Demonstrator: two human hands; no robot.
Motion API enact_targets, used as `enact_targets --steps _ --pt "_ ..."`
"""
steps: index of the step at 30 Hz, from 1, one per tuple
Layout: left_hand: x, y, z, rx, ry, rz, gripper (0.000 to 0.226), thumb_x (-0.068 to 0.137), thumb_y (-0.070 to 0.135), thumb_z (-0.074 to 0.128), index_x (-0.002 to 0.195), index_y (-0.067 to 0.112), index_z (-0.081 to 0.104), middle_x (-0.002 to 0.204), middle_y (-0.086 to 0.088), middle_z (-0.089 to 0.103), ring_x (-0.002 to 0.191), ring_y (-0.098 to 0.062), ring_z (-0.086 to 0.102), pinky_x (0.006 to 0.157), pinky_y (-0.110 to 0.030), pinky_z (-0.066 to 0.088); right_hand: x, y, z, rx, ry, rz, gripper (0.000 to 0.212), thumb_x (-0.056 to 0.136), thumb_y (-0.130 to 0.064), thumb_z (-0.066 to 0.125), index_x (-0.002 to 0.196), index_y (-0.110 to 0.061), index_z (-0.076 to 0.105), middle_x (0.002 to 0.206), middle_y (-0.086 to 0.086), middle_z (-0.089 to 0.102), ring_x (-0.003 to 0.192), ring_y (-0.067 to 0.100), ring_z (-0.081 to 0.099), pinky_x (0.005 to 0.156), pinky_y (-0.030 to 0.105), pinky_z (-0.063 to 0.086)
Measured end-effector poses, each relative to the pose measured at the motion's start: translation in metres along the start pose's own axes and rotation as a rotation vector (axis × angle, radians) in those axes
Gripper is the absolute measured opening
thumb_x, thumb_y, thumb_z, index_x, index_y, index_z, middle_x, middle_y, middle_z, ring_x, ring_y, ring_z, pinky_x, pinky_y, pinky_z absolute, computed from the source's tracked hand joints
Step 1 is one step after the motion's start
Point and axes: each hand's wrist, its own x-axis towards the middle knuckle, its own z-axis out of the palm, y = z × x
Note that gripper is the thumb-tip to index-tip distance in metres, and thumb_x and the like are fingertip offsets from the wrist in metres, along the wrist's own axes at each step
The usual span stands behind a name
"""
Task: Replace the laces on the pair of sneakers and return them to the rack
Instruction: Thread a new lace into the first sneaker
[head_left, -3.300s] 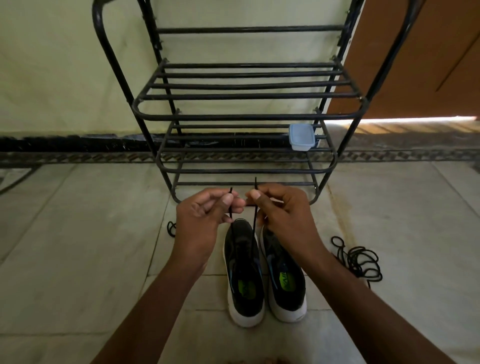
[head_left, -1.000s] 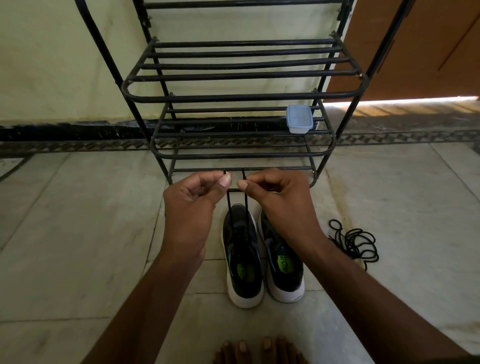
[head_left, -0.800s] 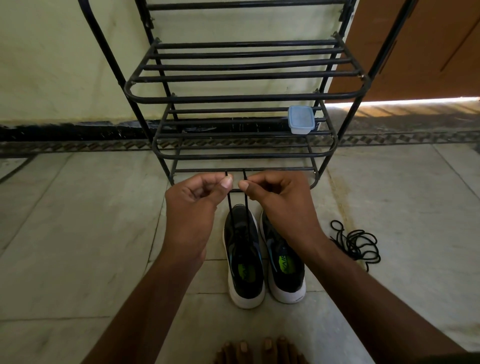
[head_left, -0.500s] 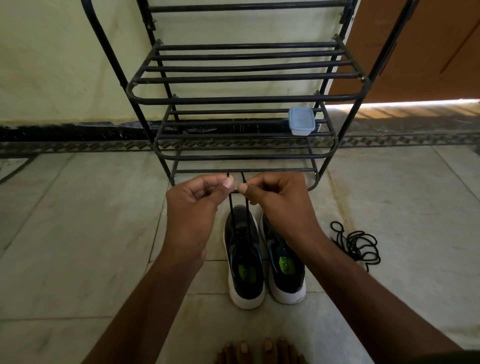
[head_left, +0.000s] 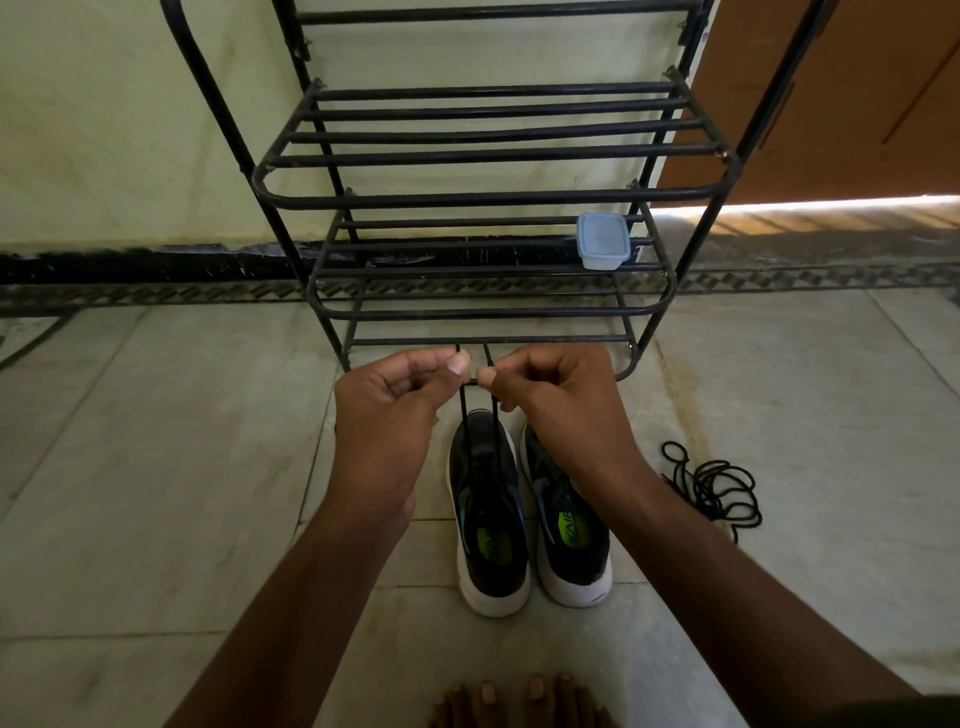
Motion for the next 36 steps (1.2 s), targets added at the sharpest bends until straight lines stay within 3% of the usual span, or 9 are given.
enact_targets --steps 20,23,26,28,32,34,36 --pt "0.002 -0.006 -0.002 0.003 -0.021 -0.006 0.014 0.090 0.023 0.076 0.103 0.019 0.078 0.097 0.005 0.079 0.097 -0.011 0.073 0.078 -0.029 0.048 0.001 0.006 -0.004 0.022 -0.018 -0.034 0.012 0.090 -0.018 0.075 0.080 -0.013 0.078 0.068 0.005 0.071 0.069 0.025 0.068 0.069 0.030 0.056" --pt "0.009 -0.013 -0.005 -0.045 -0.046 -0.026 0.012 0.095 0.018 0.070 0.104 0.013 0.076 0.083 -0.001 0.074 0.082 -0.017 0.071 0.079 -0.034 0.052 0.003 0.013 -0.008 0.012 -0.026 -0.047 0.015 0.092 -0.013 0.071 0.078 -0.010 0.074 0.068 0.006 0.070 0.065 0.021 0.068 0.066 0.027 0.055" --pt "0.026 -0.036 -0.010 0.025 -0.018 -0.037 0.010 0.098 0.011 0.063 0.100 0.009 0.072 0.070 -0.001 0.063 0.056 -0.012 0.052 0.058 -0.027 0.047 0.009 0.031 -0.014 -0.024 -0.020 0.003 0.019 0.094 -0.013 0.068 0.076 -0.008 0.069 0.065 0.003 0.066 0.056 0.019 0.065 0.062 0.027 0.051" --pt "0.038 -0.061 -0.014 0.202 -0.019 -0.033 0.007 0.097 0.014 0.066 0.093 0.015 0.073 0.065 0.002 0.060 0.054 -0.008 0.048 0.051 -0.022 0.041 0.011 0.053 -0.017 -0.157 -0.015 0.005 0.020 0.093 -0.016 0.069 0.073 -0.013 0.070 0.067 -0.002 0.067 0.059 0.011 0.065 0.063 0.025 0.052" --pt "0.047 -0.121 -0.026 0.587 -0.187 -0.099 0.005 0.088 0.027 0.078 0.088 0.029 0.073 0.083 0.003 0.071 0.077 -0.009 0.064 0.068 -0.026 0.047 0.007 0.100 -0.019 -0.394 -0.092 0.063 0.011 0.090 -0.020 0.073 0.080 -0.018 0.076 0.071 -0.009 0.071 0.065 -0.001 0.066 0.065 0.009 0.050" --pt "0.045 -0.148 -0.032 0.650 -0.325 -0.166 0.021 0.081 0.034 0.085 0.098 0.033 0.073 0.096 0.006 0.072 0.092 -0.005 0.067 0.077 -0.025 0.052 0.004 0.120 -0.018 -0.525 -0.184 0.072 0.006 0.088 -0.019 0.075 0.092 -0.018 0.079 0.079 -0.013 0.067 0.071 -0.003 0.061 0.070 0.002 0.045" --pt "0.043 -0.167 -0.034 0.679 -0.432 -0.146 0.039 0.077 0.031 0.089 0.111 0.037 0.069 0.113 0.009 0.068 0.107 -0.001 0.063 0.093 -0.024 0.052 0.003 0.139 -0.015 -0.654 -0.313 0.062 0.023 0.088 -0.019 0.075 0.111 -0.019 0.077 0.095 -0.009 0.060 0.085 0.002 0.057 0.076 0.003 0.039"
